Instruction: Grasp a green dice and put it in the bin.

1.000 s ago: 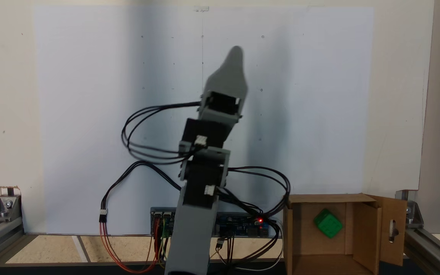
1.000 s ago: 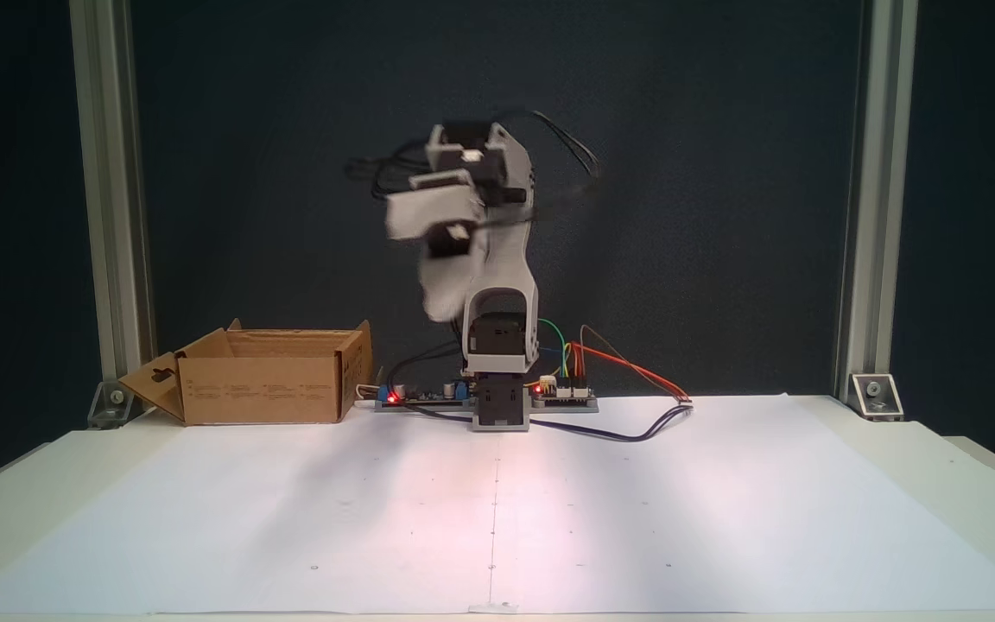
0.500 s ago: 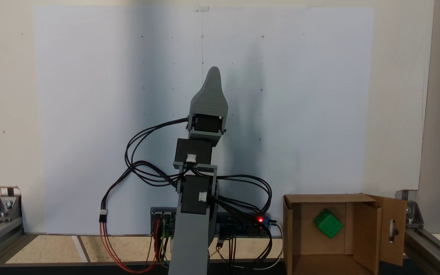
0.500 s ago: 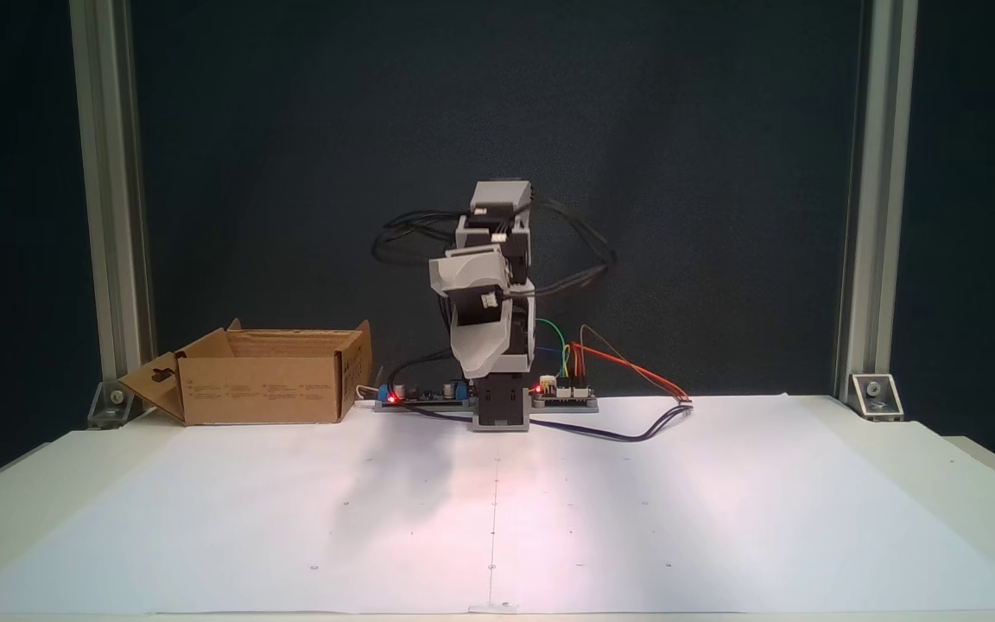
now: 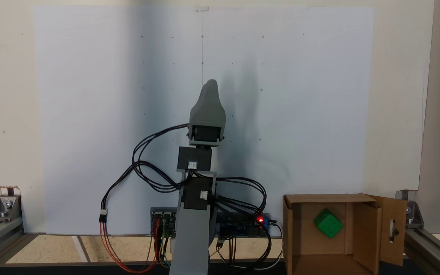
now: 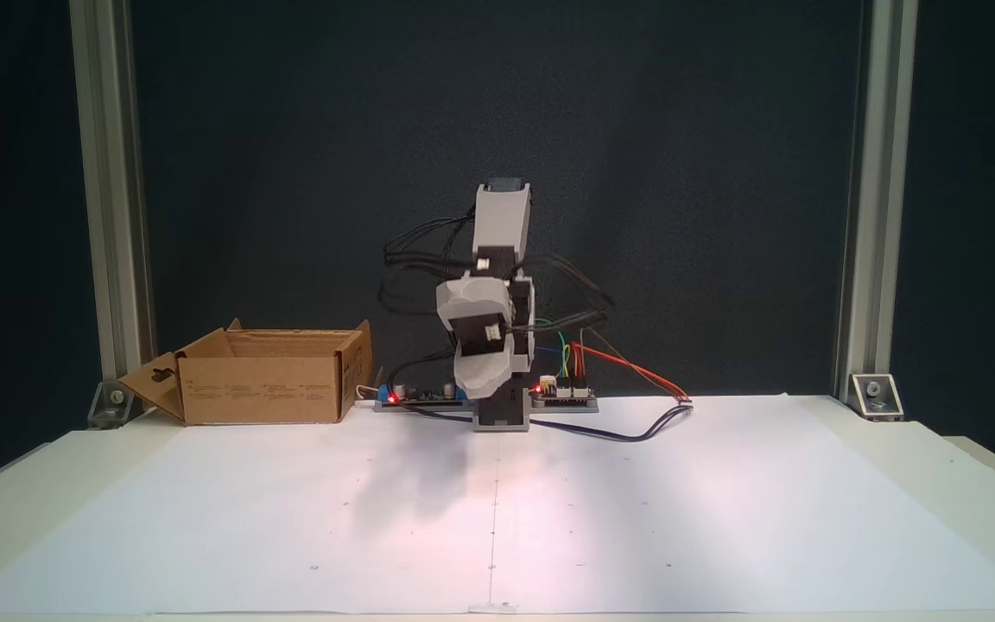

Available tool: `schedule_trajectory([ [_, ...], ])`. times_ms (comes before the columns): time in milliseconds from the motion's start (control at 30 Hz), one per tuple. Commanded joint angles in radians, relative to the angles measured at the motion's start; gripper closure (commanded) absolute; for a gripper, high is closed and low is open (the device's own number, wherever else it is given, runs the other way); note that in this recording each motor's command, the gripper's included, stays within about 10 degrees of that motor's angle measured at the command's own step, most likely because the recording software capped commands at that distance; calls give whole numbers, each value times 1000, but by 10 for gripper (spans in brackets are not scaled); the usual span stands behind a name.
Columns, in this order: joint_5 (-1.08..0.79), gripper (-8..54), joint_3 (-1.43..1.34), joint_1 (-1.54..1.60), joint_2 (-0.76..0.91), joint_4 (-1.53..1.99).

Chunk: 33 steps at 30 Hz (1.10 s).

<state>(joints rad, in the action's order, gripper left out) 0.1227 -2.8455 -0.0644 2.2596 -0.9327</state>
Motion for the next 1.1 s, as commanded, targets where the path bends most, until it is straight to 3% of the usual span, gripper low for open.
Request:
schedule_trajectory([
  [0,-29,24,-14,-2,110,-165],
  [500,-74,20,-276,-5,112,-730],
  [1067,-74,11,-281,-5,106,-721],
])
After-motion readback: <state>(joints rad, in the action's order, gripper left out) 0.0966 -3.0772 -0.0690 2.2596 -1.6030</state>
